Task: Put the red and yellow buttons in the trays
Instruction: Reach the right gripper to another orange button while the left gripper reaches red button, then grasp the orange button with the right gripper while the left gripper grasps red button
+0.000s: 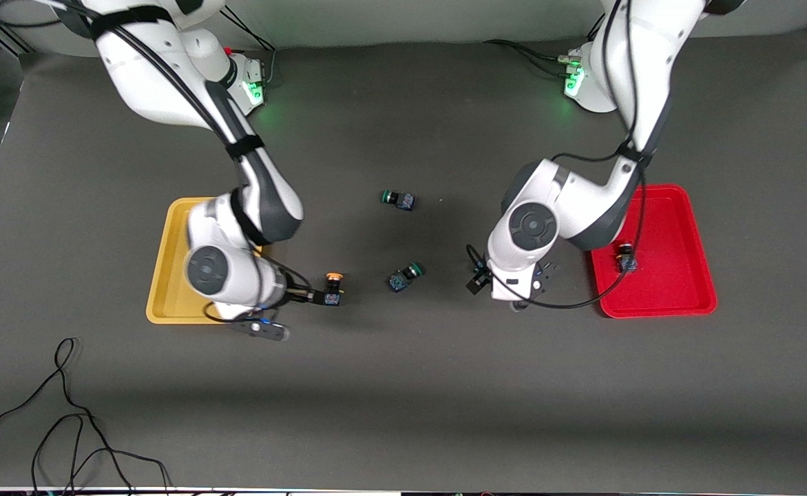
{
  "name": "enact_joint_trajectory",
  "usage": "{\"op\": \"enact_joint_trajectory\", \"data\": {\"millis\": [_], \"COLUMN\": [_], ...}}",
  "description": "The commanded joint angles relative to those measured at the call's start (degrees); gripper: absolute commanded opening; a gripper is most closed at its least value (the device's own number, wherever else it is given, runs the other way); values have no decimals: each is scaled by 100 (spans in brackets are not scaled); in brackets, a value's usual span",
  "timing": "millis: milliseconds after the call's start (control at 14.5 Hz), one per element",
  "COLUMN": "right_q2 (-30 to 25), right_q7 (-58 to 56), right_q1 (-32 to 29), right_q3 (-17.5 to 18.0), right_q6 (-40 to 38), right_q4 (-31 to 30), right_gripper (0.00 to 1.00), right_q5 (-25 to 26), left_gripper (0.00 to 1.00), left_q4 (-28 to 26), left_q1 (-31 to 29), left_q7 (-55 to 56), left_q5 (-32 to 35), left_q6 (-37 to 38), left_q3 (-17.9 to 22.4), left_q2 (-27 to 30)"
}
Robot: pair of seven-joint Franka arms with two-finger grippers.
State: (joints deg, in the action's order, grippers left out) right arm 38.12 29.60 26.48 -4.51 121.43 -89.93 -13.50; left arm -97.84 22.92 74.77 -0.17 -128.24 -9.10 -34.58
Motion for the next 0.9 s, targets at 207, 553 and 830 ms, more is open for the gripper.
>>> {"op": "enact_joint_trajectory", "data": {"millis": [207, 553, 830], "right_q2": [723, 793, 767], "right_q7": [187, 178, 152], "right_q1": [-29, 6, -11], "right_q3": [468, 477, 468], "right_q6": [188, 399, 391], "right_q4": [390, 213, 230], "right_gripper": [99, 79, 60], "right_q5": [593, 831, 831], "left_gripper": [99, 30, 21], "left_q4": [-568, -578, -491], "left_q1": [108, 108, 55], "left_q7": [379, 398, 328], "left_q5": [341, 395, 525], "left_q6": [-666, -668, -492], "left_q3": [119, 119, 154], "left_q2": [-102, -146, -6]}}
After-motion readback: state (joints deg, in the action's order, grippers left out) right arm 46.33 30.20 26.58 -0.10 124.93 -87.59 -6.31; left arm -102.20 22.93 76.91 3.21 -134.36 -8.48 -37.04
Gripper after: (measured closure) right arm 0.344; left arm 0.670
